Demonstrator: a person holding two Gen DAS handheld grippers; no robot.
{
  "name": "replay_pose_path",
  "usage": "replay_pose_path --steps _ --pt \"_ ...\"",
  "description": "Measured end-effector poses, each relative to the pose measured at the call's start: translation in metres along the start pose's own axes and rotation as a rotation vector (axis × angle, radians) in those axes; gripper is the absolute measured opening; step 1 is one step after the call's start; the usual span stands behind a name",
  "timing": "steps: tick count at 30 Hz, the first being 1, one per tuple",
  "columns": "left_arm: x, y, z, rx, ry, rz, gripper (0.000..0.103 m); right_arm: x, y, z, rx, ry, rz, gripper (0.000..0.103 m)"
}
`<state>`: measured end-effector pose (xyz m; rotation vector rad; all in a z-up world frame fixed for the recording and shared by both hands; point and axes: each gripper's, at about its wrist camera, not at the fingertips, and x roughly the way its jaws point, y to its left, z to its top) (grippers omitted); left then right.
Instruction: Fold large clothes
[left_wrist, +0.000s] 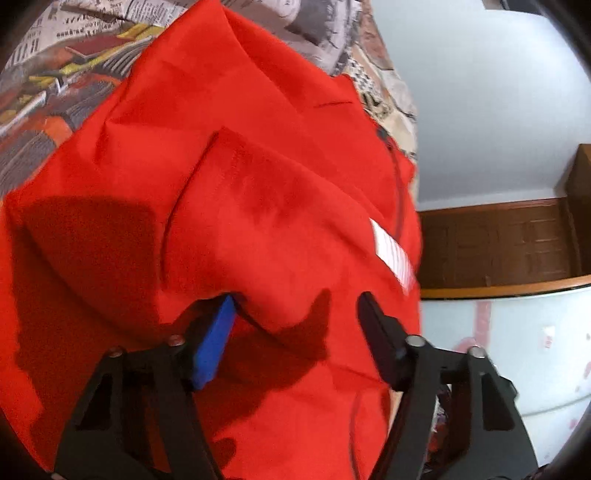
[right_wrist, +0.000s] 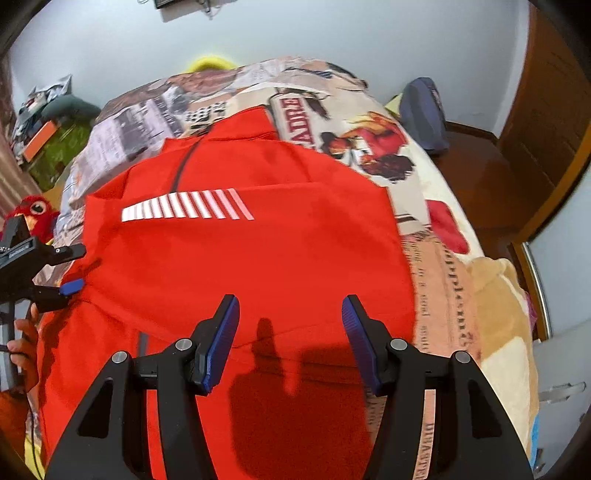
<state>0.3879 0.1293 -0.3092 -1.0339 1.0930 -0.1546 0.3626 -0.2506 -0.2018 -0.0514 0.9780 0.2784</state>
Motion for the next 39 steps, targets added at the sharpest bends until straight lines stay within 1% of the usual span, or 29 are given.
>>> replay_pose_path --steps 3,5,6,7,8,9,10,11,13,14,15,17,18,20,22,24,25,27,31,32,33,34,35,36,37,38,39 --pt "0.005 -0.006 0.004 0.026 -0.022 0.063 0.058 -0.003 -0.012 0.0 0.021 -0.008 -0.013 0.054" --pt "0.006 -0.012 0.006 0.058 -0.04 0.113 0.045 -0.004 -0.021 0.0 0.045 -0.011 -0.019 0.054" --pt "0.008 -0.019 0.007 0.097 -0.051 0.159 0.028 -0.006 -0.024 0.0 0.053 -0.012 -0.019 0.054" --pt "0.01 -0.022 0.008 0.132 -0.061 0.201 0.019 -0.006 -0.027 0.0 0.064 -0.013 -0.019 0.054" --pt "0.011 -0.031 0.008 0.179 -0.076 0.242 0.016 -0.008 -0.031 0.0 0.076 -0.014 -0.021 0.054" --pt "0.012 -0.037 0.009 0.209 -0.088 0.266 0.01 -0.008 -0.034 0.001 0.084 -0.016 -0.024 0.054" --pt "0.011 -0.045 0.009 0.247 -0.105 0.292 0.009 -0.011 -0.037 0.002 0.092 -0.02 -0.027 0.054" --pt "0.006 -0.061 0.007 0.313 -0.139 0.329 0.008 -0.014 -0.04 0.003 0.102 -0.027 -0.031 0.054" --pt "-0.004 -0.082 0.002 0.4 -0.189 0.363 0.008 -0.022 -0.048 0.005 0.118 -0.045 -0.041 0.054" --pt "-0.012 -0.093 -0.001 0.442 -0.213 0.366 0.008 -0.025 -0.051 0.006 0.124 -0.052 -0.047 0.054" --pt "-0.021 -0.107 -0.004 0.475 -0.234 0.351 0.007 -0.027 -0.054 0.008 0.131 -0.059 -0.051 0.054" --pt "-0.043 -0.13 -0.008 0.517 -0.268 0.292 0.007 -0.03 -0.06 0.011 0.151 -0.066 -0.049 0.054" --pt "-0.049 -0.14 -0.007 0.537 -0.283 0.277 0.007 -0.028 -0.061 0.013 0.158 -0.059 -0.045 0.054" --pt "-0.067 -0.162 -0.01 0.601 -0.336 0.267 0.007 -0.024 -0.06 0.016 0.164 -0.049 -0.041 0.054" --pt "-0.082 -0.178 -0.014 0.656 -0.391 0.277 0.007 -0.018 -0.056 0.017 0.17 -0.043 -0.039 0.054" --pt "-0.096 -0.183 -0.018 0.695 -0.43 0.307 0.007 -0.011 -0.051 0.017 0.17 -0.03 -0.023 0.054" --pt "-0.1 -0.181 -0.019 0.713 -0.442 0.334 0.007 -0.004 -0.047 0.017 0.168 -0.015 -0.005 0.054" --pt "-0.101 -0.17 -0.018 0.725 -0.441 0.386 0.007 0.007 -0.041 0.015 0.162 0.018 0.014 0.054" --pt "-0.091 -0.13 -0.013 0.689 -0.374 0.46 0.008 0.04 -0.026 0.004 0.117 0.112 0.007 0.054" --pt "-0.088 -0.119 -0.011 0.675 -0.349 0.472 0.008 0.048 -0.023 0.001 0.103 0.134 0.0 0.054" --pt "-0.083 -0.102 -0.009 0.66 -0.306 0.485 0.008 0.051 -0.021 -0.002 0.093 0.146 -0.007 0.054" --pt "-0.081 -0.095 -0.009 0.652 -0.285 0.499 0.009 0.055 -0.019 -0.005 0.081 0.145 -0.013 0.058" --pt "-0.075 -0.08 -0.007 0.633 -0.252 0.529 0.01 0.054 -0.019 -0.006 0.083 0.131 -0.016 0.061" --pt "-0.074 -0.071 -0.008 0.622 -0.227 0.542 0.012 0.054 -0.019 -0.007 0.088 0.126 -0.02 0.065" --pt "-0.072 -0.063 -0.009 0.61 -0.2 0.549 0.016 0.054 -0.021 -0.007 0.092 0.127 -0.021 0.065" --pt "-0.071 -0.05 -0.006 0.579 -0.158 0.541 0.019 0.053 -0.022 -0.007 0.097 0.128 -0.015 0.065" --pt "-0.073 -0.042 -0.007 0.553 -0.135 0.53 0.027 0.053 -0.024 -0.007 0.104 0.13 -0.009 0.065"
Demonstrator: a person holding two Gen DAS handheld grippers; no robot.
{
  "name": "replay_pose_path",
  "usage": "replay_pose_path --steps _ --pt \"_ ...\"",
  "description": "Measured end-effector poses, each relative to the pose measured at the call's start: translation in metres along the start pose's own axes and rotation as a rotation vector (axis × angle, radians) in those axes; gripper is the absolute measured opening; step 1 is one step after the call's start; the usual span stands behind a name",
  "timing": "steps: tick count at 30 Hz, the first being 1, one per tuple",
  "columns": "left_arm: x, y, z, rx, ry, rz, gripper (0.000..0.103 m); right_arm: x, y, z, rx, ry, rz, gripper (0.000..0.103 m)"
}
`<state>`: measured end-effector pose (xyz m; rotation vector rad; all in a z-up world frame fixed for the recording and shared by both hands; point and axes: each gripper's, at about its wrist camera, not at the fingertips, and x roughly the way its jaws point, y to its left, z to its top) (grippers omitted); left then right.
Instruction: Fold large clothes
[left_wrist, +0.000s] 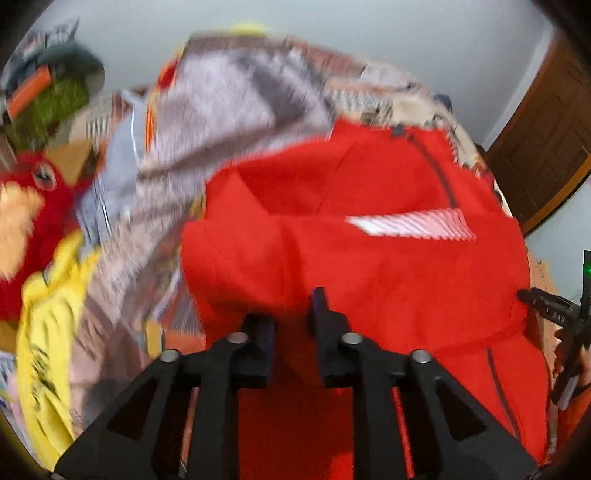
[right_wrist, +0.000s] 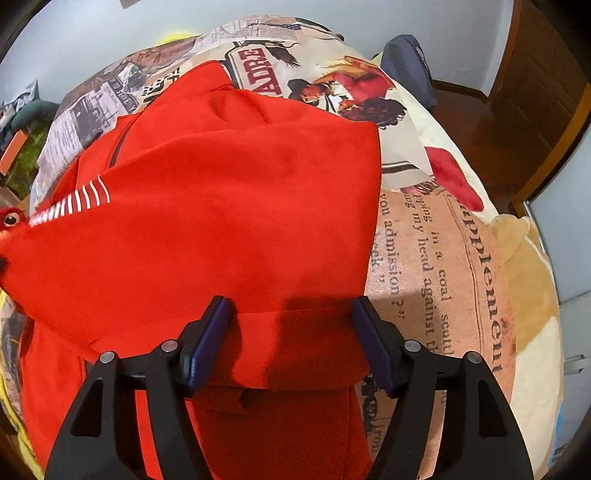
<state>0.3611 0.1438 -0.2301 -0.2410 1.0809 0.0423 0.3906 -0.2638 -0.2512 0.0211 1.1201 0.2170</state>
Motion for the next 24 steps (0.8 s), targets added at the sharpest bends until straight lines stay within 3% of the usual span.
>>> replay_pose_path --steps 3,7,11,16,21,24 --pt "-0.005 0.022 -0.009 -0.065 0.027 -0.055 0.038 -0.001 -0.001 -0.001 0.007 0.003 0.001 0.066" --pt "-0.03 0.044 -0.014 -0.099 -0.038 -0.042 0.053 -0.013 0.001 -0.003 -0.015 -0.008 -0.032 0.066" --pt "-0.041 0.064 -0.019 -0.141 -0.056 -0.032 0.054 -0.031 -0.001 -0.008 -0.006 -0.036 0.006 0.066" --pt "-0.026 0.067 -0.029 -0.155 -0.018 -0.047 0.054 -0.051 -0.005 -0.024 0.023 -0.05 0.077 0.066" --pt "-0.007 0.059 -0.045 -0.145 0.014 -0.089 0.054 -0.045 -0.006 -0.037 0.076 -0.002 0.194 0.065" --pt "0.0 0.059 -0.046 -0.163 0.014 -0.124 0.054 -0.036 0.0 -0.039 0.072 0.018 0.19 0.062"
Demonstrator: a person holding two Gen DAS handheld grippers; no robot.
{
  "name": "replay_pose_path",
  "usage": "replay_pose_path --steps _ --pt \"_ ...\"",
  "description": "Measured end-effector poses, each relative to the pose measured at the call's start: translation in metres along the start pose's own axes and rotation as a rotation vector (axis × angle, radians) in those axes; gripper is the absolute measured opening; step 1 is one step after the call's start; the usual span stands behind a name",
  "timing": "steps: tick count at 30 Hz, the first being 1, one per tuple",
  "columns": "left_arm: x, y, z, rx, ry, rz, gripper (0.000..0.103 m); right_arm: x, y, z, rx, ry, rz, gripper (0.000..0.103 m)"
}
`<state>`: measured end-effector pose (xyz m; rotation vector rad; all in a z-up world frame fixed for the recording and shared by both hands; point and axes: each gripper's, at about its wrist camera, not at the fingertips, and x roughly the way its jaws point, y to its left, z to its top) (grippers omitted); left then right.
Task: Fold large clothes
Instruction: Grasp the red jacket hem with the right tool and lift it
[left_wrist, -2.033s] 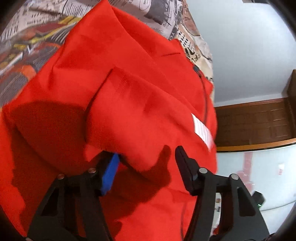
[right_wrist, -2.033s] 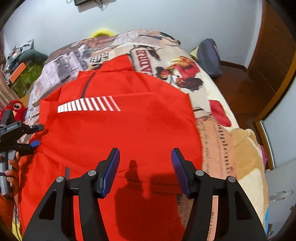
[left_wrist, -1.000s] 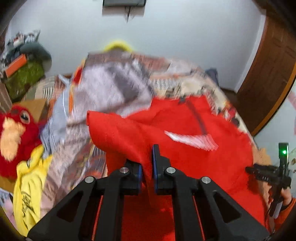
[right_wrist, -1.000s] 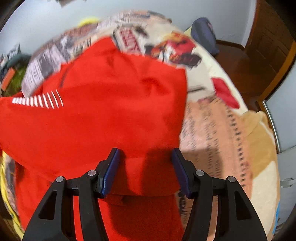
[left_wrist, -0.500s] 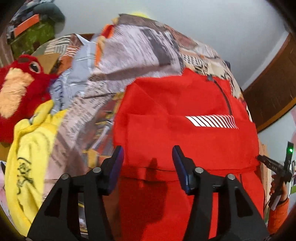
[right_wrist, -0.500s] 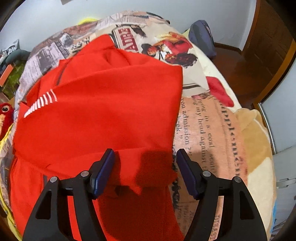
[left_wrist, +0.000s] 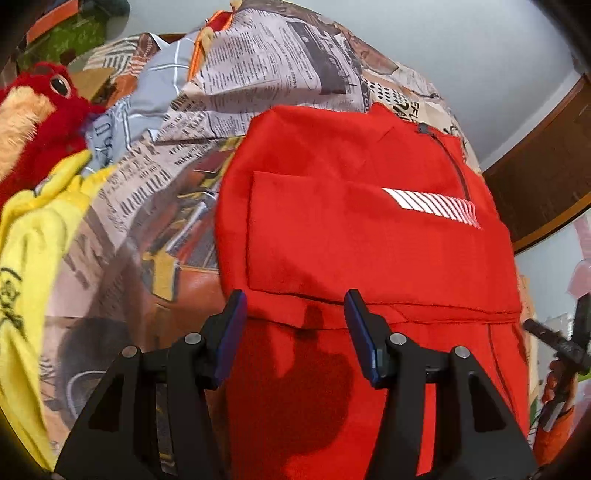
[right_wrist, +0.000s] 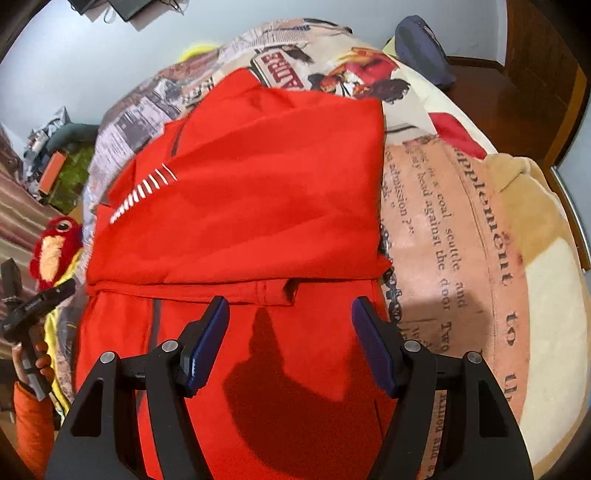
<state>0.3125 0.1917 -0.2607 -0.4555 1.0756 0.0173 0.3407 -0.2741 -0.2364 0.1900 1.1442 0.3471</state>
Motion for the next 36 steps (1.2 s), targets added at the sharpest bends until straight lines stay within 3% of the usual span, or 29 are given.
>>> replay_pose_path --steps 3,10,14,17,18,20,21,22,23,25,29,36 --pt "0.004 0.012 0.006 -0.069 0.001 -0.062 0.054 0.011 0.005 0.003 -0.016 0.022 0.016 0.051" --pt "0.025 0.038 0.017 -0.208 0.052 -0.162 0.054 0.034 0.021 0.011 -0.061 0.013 -0.018 0.049" --pt "0.047 0.042 0.015 -0.246 0.107 -0.163 0.054 0.037 0.024 0.013 -0.078 0.008 -0.043 0.047" --pt "0.058 0.041 0.014 -0.261 0.119 -0.158 0.054 0.038 0.023 0.016 -0.076 0.001 -0.062 0.029" --pt "0.06 0.039 0.015 -0.253 0.114 -0.146 0.054 0.038 0.022 0.017 -0.077 0.0 -0.064 0.02" --pt "0.062 0.03 0.02 -0.202 0.097 -0.087 0.052 0.038 0.023 0.019 -0.083 -0.001 -0.065 0.018" --pt "0.063 0.025 0.022 -0.168 0.089 -0.05 0.044 0.038 0.025 0.019 -0.095 -0.006 -0.073 0.015" --pt "0.065 0.016 0.024 -0.107 0.082 0.009 0.027 0.037 0.029 0.019 -0.117 -0.016 -0.083 0.011" --pt "0.066 0.006 0.026 -0.045 0.076 0.066 0.017 0.035 0.032 0.018 -0.14 -0.027 -0.095 0.01" --pt "0.066 -0.011 0.028 0.056 0.058 0.147 0.005 0.029 0.039 0.018 -0.175 -0.057 -0.118 0.009" --pt "0.042 -0.041 0.039 0.175 -0.023 0.214 0.005 0.009 0.043 0.024 -0.21 -0.121 -0.147 0.008" --pt "-0.036 -0.063 0.071 0.2 -0.215 0.176 0.005 -0.018 0.028 0.03 -0.188 -0.179 -0.195 0.008"
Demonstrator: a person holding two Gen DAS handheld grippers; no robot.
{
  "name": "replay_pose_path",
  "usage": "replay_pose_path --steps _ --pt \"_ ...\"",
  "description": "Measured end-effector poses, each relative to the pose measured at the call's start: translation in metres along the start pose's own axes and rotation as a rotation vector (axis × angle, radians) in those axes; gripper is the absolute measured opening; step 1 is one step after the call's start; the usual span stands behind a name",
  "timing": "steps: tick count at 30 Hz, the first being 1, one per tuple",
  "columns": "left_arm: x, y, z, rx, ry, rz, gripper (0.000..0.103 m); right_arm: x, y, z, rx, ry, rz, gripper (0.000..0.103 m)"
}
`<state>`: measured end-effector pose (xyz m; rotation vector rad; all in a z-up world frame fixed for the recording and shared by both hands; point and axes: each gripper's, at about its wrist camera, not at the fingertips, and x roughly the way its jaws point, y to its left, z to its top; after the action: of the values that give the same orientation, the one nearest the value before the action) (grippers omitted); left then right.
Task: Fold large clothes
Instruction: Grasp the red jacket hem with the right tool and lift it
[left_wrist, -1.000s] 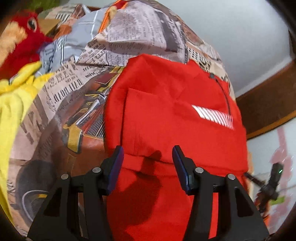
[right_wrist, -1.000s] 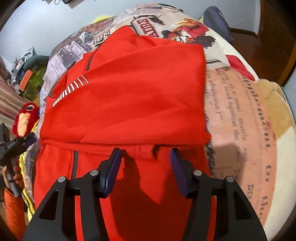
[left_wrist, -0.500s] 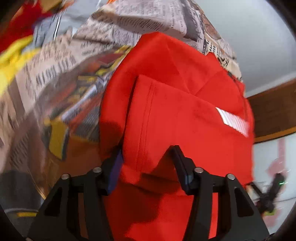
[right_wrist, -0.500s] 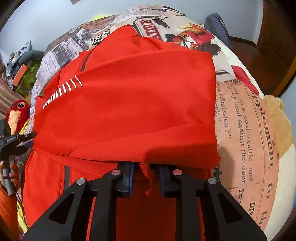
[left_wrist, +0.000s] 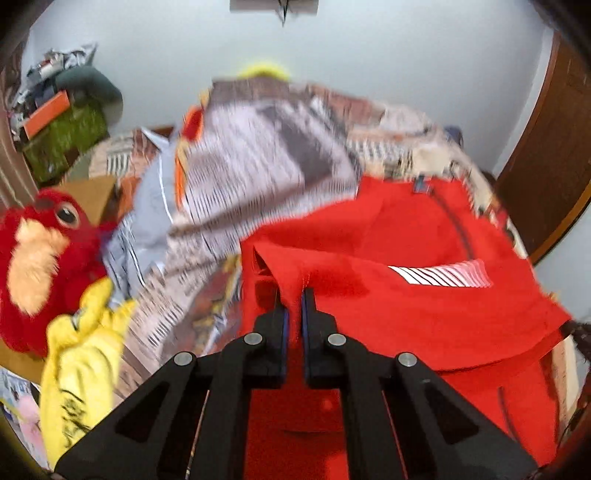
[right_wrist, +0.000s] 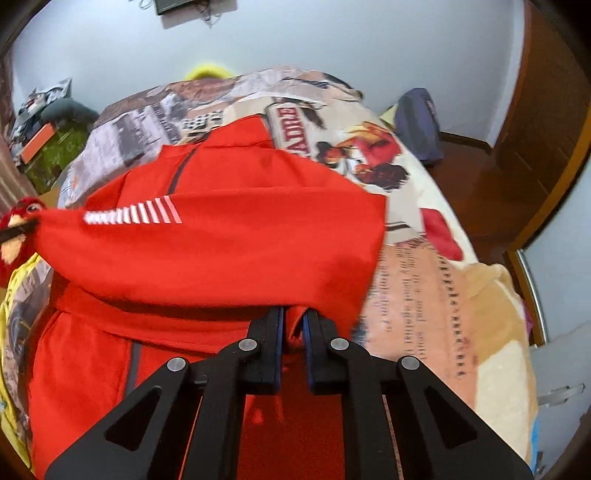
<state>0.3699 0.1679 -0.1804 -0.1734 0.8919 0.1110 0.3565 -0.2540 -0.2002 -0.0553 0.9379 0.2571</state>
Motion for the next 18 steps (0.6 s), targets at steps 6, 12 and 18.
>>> replay_pose_path --steps 6,12,18 --pt "0.014 0.0 -0.019 0.021 0.068 0.003 0.005 0.02 -0.026 -0.018 0.064 0.093 0.004 0.008" --pt "0.064 0.014 -0.065 -0.029 0.217 0.027 0.007 0.027 -0.033 -0.033 0.071 0.156 0.005 0.018" --pt "0.08 0.023 -0.093 -0.018 0.282 0.038 0.028 0.008 -0.045 -0.037 0.055 0.145 -0.054 0.042"
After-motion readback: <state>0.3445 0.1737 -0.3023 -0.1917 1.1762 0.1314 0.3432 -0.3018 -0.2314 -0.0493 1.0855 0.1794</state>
